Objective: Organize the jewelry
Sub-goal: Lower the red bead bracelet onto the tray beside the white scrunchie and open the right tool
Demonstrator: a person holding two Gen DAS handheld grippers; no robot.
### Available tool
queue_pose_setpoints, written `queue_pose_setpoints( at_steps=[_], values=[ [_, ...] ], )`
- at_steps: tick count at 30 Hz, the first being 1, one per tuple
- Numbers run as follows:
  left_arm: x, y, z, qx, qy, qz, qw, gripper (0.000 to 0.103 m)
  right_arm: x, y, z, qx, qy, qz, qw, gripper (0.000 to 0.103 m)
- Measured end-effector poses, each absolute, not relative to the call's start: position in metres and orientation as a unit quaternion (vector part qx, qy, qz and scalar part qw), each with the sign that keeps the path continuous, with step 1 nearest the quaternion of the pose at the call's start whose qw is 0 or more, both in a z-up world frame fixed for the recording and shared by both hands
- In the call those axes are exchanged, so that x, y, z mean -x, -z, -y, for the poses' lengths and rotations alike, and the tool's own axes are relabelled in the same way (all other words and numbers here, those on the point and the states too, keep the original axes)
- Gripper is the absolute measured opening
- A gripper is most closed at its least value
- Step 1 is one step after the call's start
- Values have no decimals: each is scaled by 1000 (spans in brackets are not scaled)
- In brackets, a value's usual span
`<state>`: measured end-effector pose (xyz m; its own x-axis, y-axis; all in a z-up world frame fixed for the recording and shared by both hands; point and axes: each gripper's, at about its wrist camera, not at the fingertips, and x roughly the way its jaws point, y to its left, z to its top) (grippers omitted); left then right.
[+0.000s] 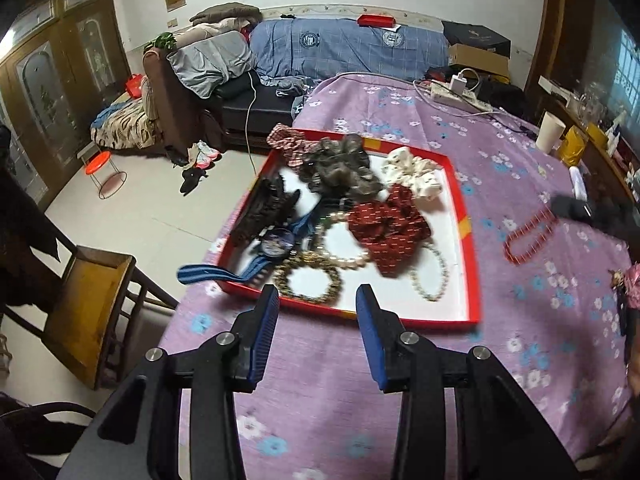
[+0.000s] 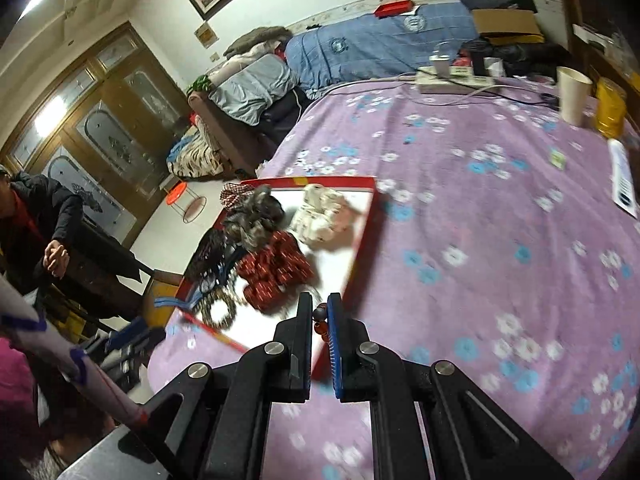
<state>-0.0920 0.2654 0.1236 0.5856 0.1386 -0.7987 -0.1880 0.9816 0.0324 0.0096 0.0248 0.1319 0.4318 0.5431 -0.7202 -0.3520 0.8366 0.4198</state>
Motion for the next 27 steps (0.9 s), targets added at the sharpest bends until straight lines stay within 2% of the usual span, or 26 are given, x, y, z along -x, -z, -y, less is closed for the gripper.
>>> queue_pose_setpoints(
  at_steps=[11, 20, 21, 24, 27],
  values=[
    [86, -106, -319, 38, -91, -465, 880, 39, -78, -95, -120, -66, -243, -499, 829, 8],
    [73, -100, -337, 48, -91, -471, 876, 39, -99, -62, -119, -58, -203, -526, 824, 9],
    [72, -99, -337, 48, -90, -472, 876, 39, -100, -61, -117, -61, -200, -527, 824, 12],
    [66, -98, -339, 48, -88, -472, 876, 40, -100, -65, -108, -74, -194, -522, 827, 40],
    [60, -98, -338, 50, -87, -472, 876, 42, -97, -74, -99, -83, -190, -511, 834, 42]
  ],
)
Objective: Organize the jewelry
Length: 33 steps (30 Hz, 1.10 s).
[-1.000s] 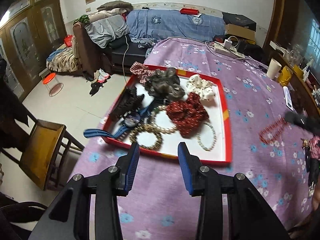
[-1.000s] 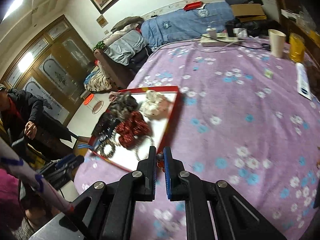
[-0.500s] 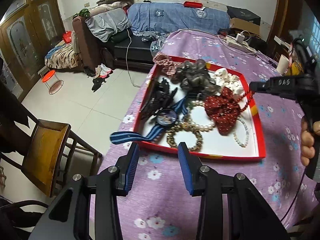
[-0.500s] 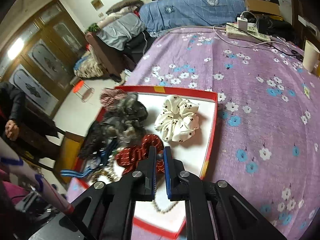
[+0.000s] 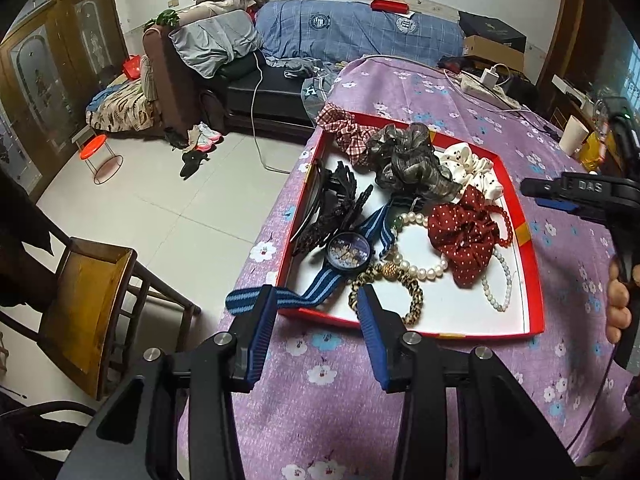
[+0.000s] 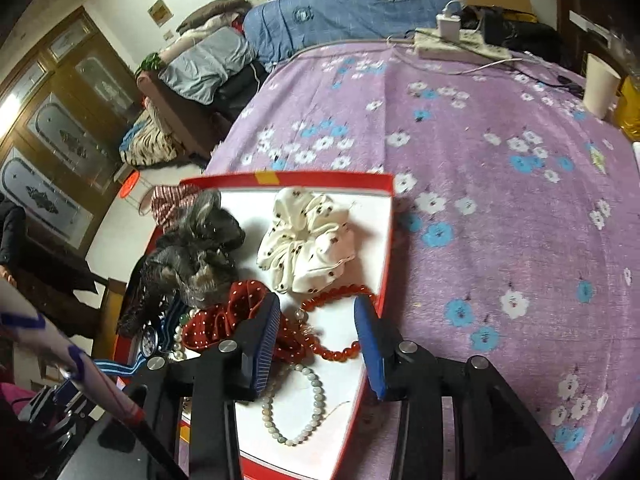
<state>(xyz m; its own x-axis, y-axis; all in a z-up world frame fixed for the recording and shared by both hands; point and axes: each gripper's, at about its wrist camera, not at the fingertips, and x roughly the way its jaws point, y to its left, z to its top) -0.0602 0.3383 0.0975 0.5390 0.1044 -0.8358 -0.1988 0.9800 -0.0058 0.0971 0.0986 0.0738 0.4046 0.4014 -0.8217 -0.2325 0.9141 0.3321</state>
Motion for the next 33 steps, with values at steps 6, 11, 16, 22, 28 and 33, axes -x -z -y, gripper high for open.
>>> queue_pose_setpoints(
  at_steps=[6, 11, 16, 22, 28, 33],
  values=[
    [50, -99, -333, 49, -76, -473, 877, 42, -82, -75, -83, -89, -178, -516, 833, 43],
    [45, -101, -322, 41, -71, -473, 877, 42, -63, -67, -73, -92, -170, -523, 830, 44],
    [44, -102, -315, 36, -68, -473, 878, 43, -44, -60, -69, -81, -165, -526, 830, 45],
    [37, -104, -329, 46, -91, -474, 875, 47, -27, -57, -53, -93, -159, -524, 832, 48],
    [15, -99, -361, 68, -119, -487, 863, 48, -20, -53, -34, -115, -145, -524, 831, 49],
    [0, -87, -377, 81, -122, -502, 853, 50, -18, -52, -30, -125, -140, -524, 831, 53]
  ],
)
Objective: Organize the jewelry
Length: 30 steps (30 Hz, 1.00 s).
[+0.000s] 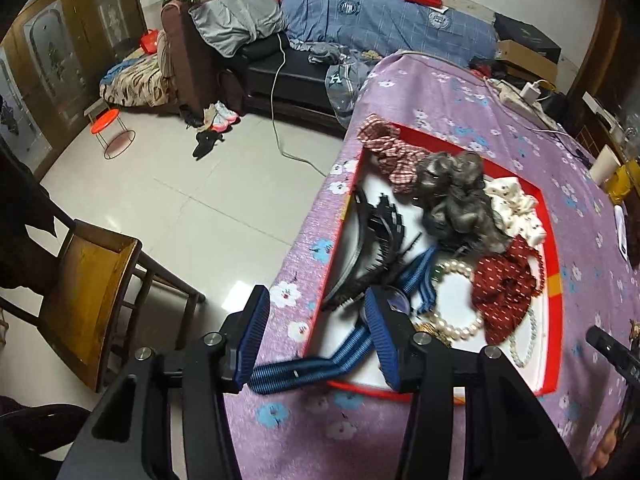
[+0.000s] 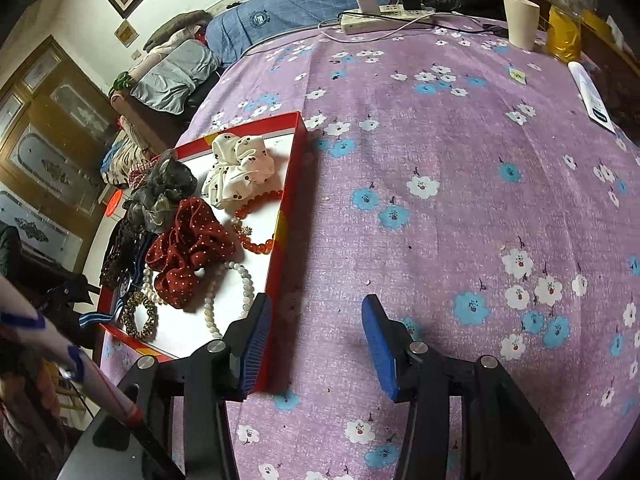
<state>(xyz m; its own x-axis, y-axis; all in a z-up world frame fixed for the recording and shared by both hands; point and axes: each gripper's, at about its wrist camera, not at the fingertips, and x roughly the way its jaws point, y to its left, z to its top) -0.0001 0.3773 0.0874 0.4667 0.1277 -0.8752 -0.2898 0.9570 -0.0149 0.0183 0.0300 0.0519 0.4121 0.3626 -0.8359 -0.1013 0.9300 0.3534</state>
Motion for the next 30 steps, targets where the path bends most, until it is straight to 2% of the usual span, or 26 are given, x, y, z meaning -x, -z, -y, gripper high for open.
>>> queue_pose_setpoints(
  at_steps=[19, 21, 22, 24, 26, 28, 30],
  values=[
    [-82, -55, -402, 95, -43, -543, 833, 50, -63, -40, -89, -71, -143, -529, 833, 56],
    [-89, -50, -400, 98, -24, -552, 828, 49, -69, -36, -96, -59, -139, -532, 833, 52],
    [-91, -47, -398, 96, -15, -557, 825, 37, -72, -34, -98, -55, -137, -532, 834, 41],
    [-94, -42, -392, 87, -3, -566, 820, 15, -78, -28, -103, -51, -137, -540, 829, 30],
    [-93, -41, -387, 67, -11, -564, 823, 12, -81, -25, -106, -44, -129, -540, 831, 28],
    [-91, -40, -387, 65, -18, -560, 826, 5, -83, -22, -104, -48, -126, -541, 830, 22],
    [-89, -40, -391, 80, -21, -559, 825, 4, -84, -21, -98, -62, -123, -543, 828, 14]
  ],
)
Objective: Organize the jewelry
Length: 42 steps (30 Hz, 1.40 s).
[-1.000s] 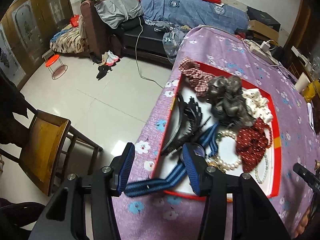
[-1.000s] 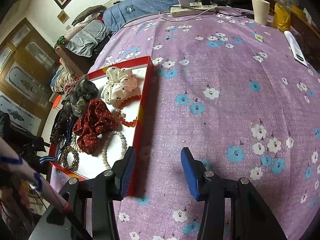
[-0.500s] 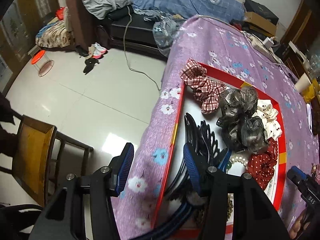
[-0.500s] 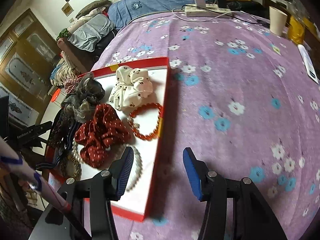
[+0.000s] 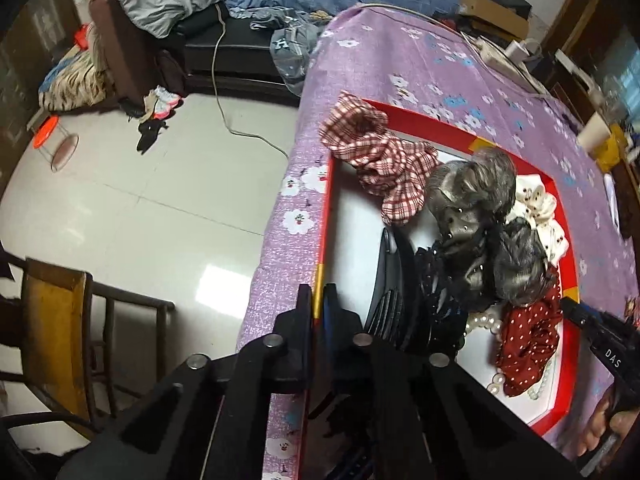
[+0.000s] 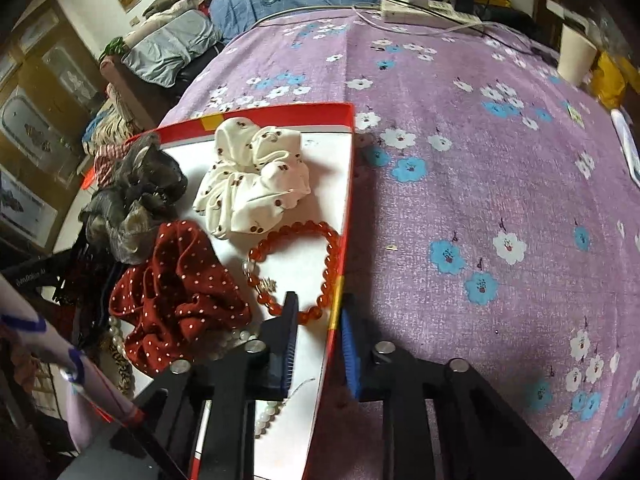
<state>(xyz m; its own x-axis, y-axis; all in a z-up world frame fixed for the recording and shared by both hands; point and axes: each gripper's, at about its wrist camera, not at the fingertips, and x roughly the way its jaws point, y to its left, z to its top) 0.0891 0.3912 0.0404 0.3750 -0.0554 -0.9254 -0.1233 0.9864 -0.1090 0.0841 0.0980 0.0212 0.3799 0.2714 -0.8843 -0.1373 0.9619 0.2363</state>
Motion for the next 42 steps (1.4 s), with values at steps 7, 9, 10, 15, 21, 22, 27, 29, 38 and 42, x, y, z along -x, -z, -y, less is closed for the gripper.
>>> queue_pose_setpoints(
  at_steps=[7, 9, 10, 15, 21, 22, 27, 29, 38, 42],
  values=[
    [-84, -43, -381, 68, -28, -548, 833, 4, -82, -26, -89, -78, -113, -535, 834, 9],
    [-87, -41, -377, 68, -27, -550, 832, 4, -83, -25, -85, -80, -107, -535, 834, 9],
    [-88, -42, -374, 65, -30, -548, 834, 4, -83, -24, -83, -82, -104, -536, 834, 9],
    [-88, -49, -369, 44, -47, -533, 843, 16, -81, -25, -75, -95, -105, -536, 832, 22],
    [-53, -82, -369, 34, -98, -485, 868, 50, -52, -50, -63, -85, -100, -506, 852, 58],
    [-44, -88, -369, 31, -111, -479, 870, 54, -44, -53, -60, -85, -101, -505, 853, 58],
    [3, -116, -362, 26, -146, -430, 891, 74, -11, -59, -56, -89, -102, -507, 851, 60],
    [19, -126, -360, 24, -160, -408, 898, 83, 2, -61, -58, -95, -106, -511, 848, 60],
    [59, -149, -347, 27, -154, -376, 913, 94, 36, -70, -95, -78, -131, -517, 842, 63],
    [74, -146, -338, 30, -145, -390, 909, 94, 50, -72, -107, -51, -135, -516, 844, 64]
  ],
)
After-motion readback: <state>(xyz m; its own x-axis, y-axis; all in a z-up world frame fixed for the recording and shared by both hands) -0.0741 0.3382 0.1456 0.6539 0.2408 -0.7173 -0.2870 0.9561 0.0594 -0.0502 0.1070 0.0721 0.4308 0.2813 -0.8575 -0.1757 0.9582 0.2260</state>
